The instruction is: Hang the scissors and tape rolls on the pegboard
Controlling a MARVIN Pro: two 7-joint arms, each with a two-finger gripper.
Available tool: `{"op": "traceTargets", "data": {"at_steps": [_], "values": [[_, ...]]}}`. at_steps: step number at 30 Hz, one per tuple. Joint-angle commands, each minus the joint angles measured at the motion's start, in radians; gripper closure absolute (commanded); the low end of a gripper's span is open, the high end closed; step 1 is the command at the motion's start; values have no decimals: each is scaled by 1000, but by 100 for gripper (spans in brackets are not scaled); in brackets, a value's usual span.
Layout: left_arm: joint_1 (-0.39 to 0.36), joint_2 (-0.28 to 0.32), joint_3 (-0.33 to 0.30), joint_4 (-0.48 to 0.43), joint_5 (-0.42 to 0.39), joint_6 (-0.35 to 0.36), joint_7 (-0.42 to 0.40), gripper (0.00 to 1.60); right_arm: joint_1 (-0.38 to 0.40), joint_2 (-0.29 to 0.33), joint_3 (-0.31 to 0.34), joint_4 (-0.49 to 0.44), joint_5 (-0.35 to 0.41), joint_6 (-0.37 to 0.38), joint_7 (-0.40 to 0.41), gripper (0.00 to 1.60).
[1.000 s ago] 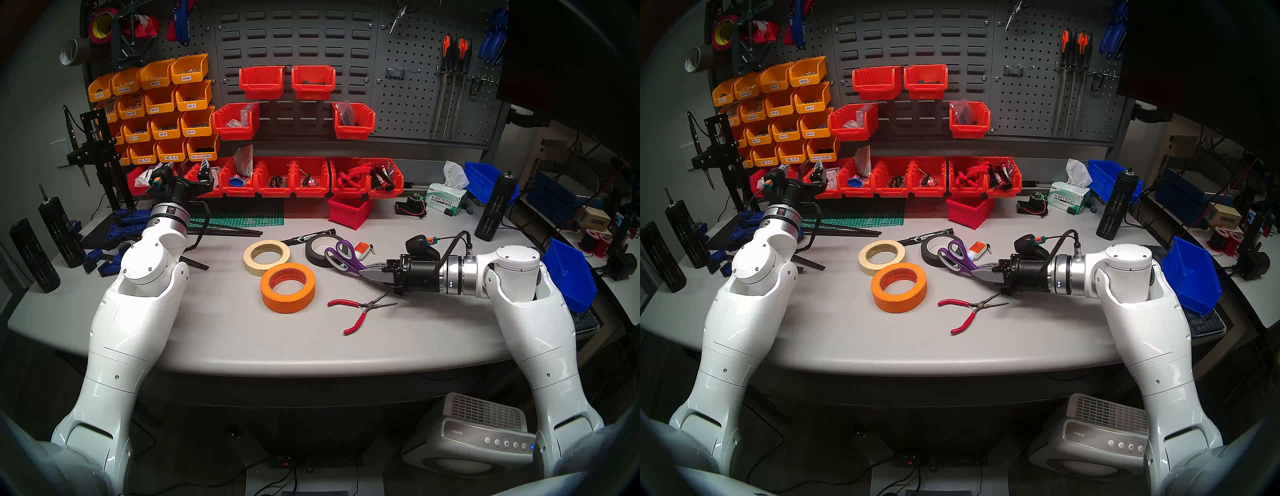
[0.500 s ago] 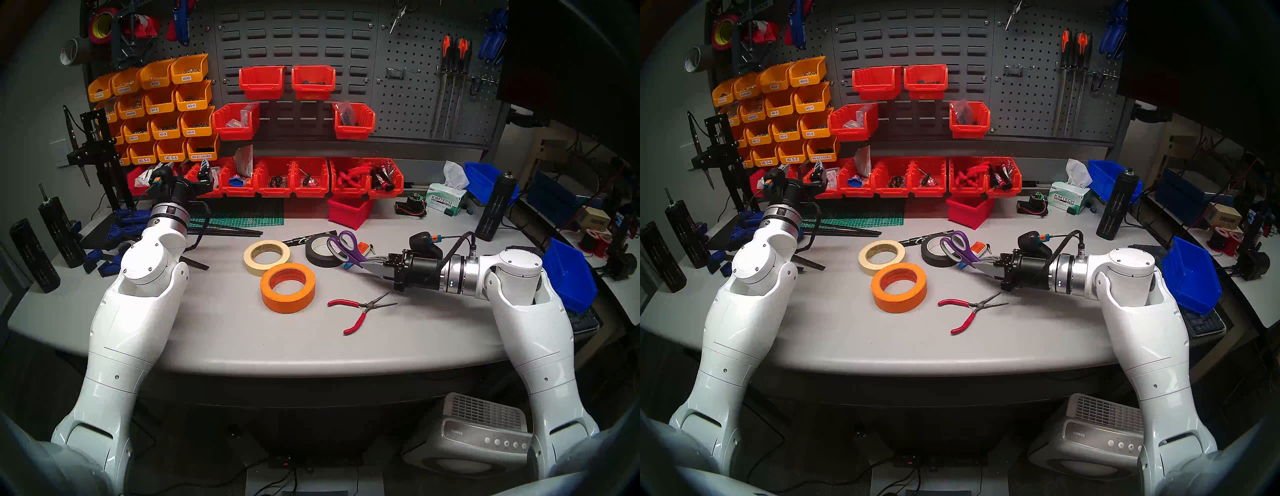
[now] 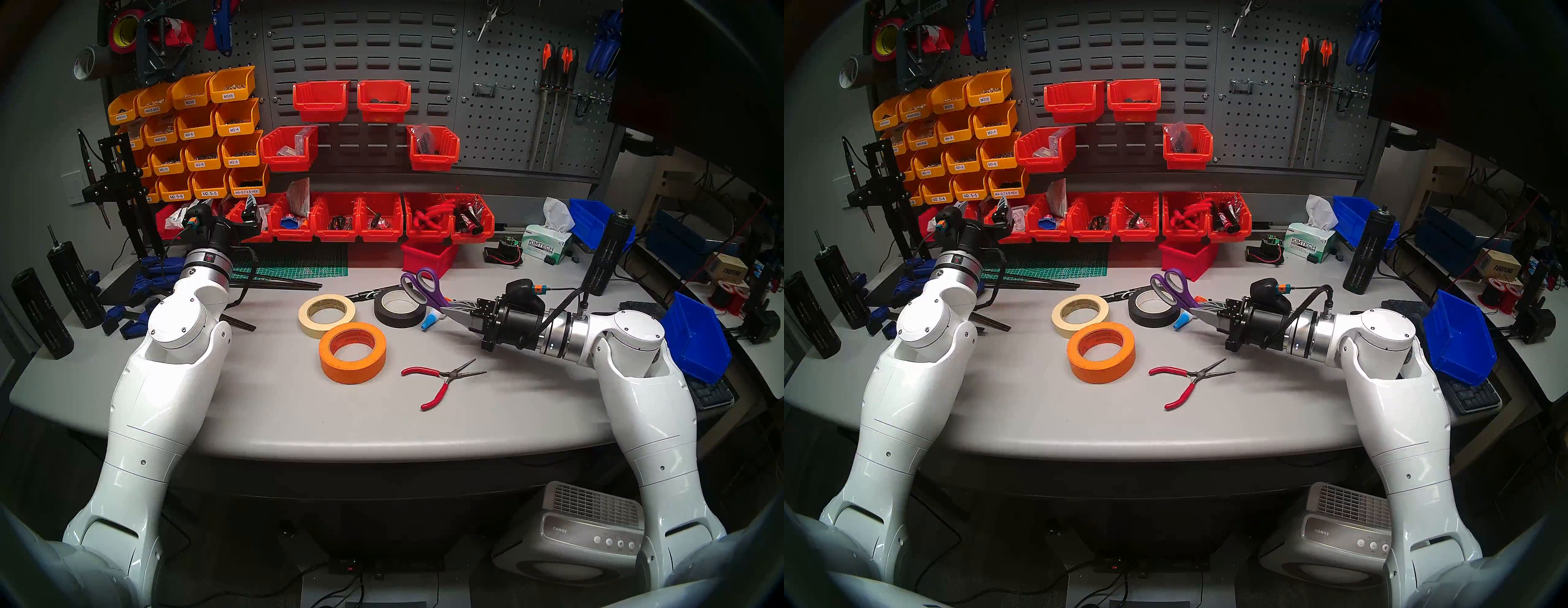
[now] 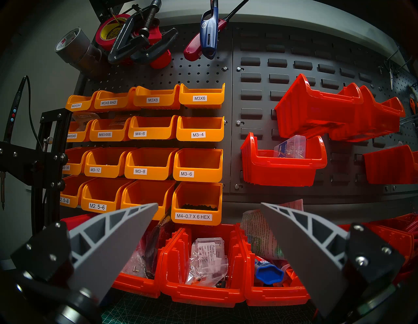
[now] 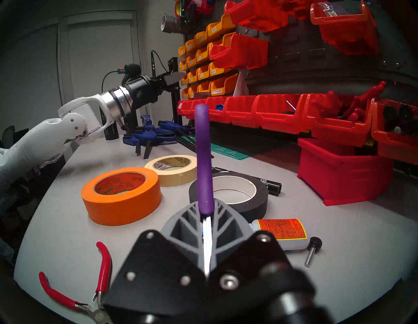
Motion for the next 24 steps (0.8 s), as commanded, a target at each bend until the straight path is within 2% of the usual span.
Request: {"op": "traceTargets", "data": {"at_steps": [1, 9, 24], "values": [[-32, 2, -8, -28, 0, -11, -1, 0, 30, -38, 24, -6, 11, -101, -20, 160], [-31, 2, -8, -28, 0, -11, -1, 0, 57, -68, 28, 20, -3, -220, -54, 160], [-31, 2, -8, -28, 0, -11, -1, 0, 101, -116, 42, 52, 5, -368, -97, 160]]}}
